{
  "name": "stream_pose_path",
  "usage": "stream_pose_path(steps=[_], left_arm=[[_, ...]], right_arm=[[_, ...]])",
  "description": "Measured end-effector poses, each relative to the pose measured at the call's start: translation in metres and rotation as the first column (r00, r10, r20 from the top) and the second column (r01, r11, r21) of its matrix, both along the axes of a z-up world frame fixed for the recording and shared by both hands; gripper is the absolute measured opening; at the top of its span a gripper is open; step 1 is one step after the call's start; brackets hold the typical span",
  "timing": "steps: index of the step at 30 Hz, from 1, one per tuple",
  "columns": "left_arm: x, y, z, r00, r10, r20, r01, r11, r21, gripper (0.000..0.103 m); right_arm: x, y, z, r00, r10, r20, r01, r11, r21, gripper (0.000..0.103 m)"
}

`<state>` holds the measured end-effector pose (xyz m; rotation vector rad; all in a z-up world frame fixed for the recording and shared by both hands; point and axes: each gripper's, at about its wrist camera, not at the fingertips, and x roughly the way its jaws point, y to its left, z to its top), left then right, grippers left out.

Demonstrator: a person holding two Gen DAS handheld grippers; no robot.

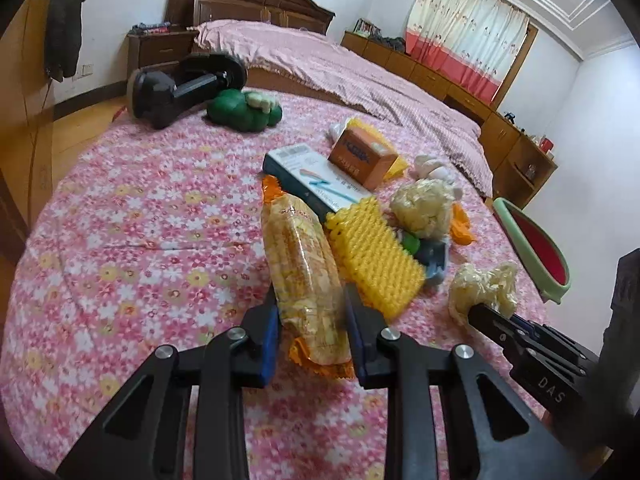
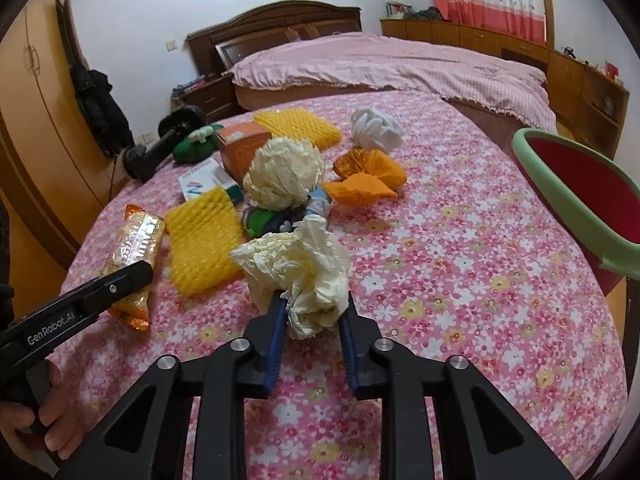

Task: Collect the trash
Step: 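Carry the crumpled cream paper in the right tool over the red bucket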

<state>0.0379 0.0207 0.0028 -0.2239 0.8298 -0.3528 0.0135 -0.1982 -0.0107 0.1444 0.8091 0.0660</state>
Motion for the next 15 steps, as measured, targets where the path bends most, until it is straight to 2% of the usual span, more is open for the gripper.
stream_pose_path(steps=[7,15], left_arm=[[-0.020,-0.010,0.028,0.998,0.000,0.064,0.000,1.000,0.005,0.029],[-0.024,-0.053,0.052,0.990,-0.099,0.100,0.100,0.995,-0.012,0.029]], right_arm=[[-0.023,-0.014,0.024,0.996,-0.013,0.083,0.011,1.000,0.018,0.022],[-0.044,-0.047,0.047,0.985,-0.087,0.151,0.081,0.996,0.047,0.022]])
